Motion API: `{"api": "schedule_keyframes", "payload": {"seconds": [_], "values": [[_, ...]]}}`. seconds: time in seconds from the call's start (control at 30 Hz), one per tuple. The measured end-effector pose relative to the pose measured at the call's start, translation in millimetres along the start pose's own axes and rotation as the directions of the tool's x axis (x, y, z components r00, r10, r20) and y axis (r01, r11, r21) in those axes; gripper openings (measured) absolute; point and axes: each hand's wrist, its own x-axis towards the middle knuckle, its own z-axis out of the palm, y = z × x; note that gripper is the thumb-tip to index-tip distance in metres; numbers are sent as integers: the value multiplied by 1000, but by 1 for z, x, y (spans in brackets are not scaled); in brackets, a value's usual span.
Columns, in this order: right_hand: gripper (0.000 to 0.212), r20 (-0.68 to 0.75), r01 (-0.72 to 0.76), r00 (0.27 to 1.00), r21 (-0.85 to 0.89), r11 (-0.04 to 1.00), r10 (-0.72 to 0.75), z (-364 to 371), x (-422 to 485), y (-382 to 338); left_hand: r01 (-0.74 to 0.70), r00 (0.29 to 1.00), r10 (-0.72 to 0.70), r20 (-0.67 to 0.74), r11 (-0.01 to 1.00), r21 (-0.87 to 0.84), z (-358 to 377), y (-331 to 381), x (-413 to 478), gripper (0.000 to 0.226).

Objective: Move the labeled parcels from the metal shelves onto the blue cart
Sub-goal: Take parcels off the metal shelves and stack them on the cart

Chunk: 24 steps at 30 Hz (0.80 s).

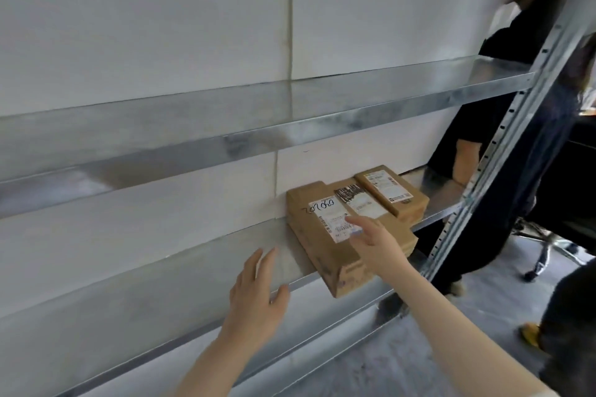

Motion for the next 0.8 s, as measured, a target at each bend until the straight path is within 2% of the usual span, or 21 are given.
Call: {"api": "schedule_keyframes", "payload": {"seconds": [0.13,0.23,0.37,0.5,0.67,0.8], "values": [[44,118,81,991,-90,993,-70,-6,49,30,30,999,-28,42,999,-42,43,33,43,62],[44,209,132,972,-89,987,-112,8,61,41,31,999,-29,40,999,-39,59,34,68,61],[45,257,184,950,-6,983,-176,22,62,45,57,996,-54,70,998,-37,71,23,99,61],[50,308,131,937,119,984,-162,24,64,43,32,993,-24,112,997,-66,91,12,119,63],[51,336,117,926,181,976,-173,22,64,41,70,997,-69,19,994,-87,111,12,121,69],[50,373,125,903,249,961,-214,40,38,21,114,991,-119,-53,989,-89,97,-4,93,66]]}}
